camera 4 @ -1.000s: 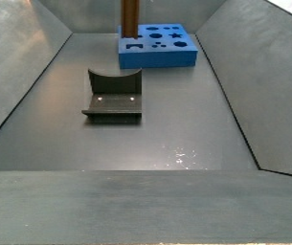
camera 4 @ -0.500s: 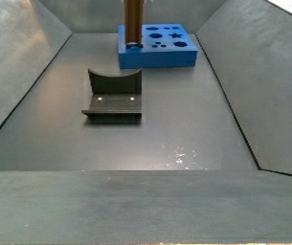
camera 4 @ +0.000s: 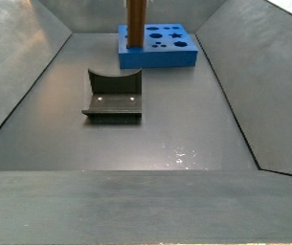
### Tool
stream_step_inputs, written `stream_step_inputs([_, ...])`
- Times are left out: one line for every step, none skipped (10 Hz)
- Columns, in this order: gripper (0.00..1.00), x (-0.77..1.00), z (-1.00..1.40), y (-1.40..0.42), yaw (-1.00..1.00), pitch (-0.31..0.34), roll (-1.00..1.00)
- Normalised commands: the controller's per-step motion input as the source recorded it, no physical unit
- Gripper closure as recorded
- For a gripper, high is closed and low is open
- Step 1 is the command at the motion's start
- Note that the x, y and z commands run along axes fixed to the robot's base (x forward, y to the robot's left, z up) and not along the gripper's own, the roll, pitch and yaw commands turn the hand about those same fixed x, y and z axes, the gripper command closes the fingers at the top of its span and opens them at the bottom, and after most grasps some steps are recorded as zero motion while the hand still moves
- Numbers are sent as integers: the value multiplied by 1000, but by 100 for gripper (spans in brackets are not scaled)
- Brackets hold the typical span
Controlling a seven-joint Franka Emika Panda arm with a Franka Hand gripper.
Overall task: Pick up the arch object. Move up. Place the arch object on the fixture. Regrasp the arch object. Rotate the arch object. Move to above the board. Insert the arch object.
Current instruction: Insert the arch object.
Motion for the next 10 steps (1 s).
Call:
stream_step_inputs([100, -106, -214, 31, 269, -46, 0])
stream_step_inputs([100, -17, -246, 0, 217, -64, 0])
stream_step_inputs([100, 0, -374, 0, 231, -80, 0])
stream_step_inputs([100, 0, -566, 0, 237, -106, 0])
stream_step_inputs([100, 0, -740, -34, 171, -126, 44])
stream_step_inputs([100, 14, -714, -40, 129, -139, 56])
stream_step_inputs([100, 0, -266, 0, 57, -187, 1])
stream_step_inputs([100, -106, 0, 0, 0, -96, -9])
stream_step_inputs([100, 0, 0, 0, 0, 0, -4])
stream_step_inputs([100, 0, 0, 0, 0, 0, 0])
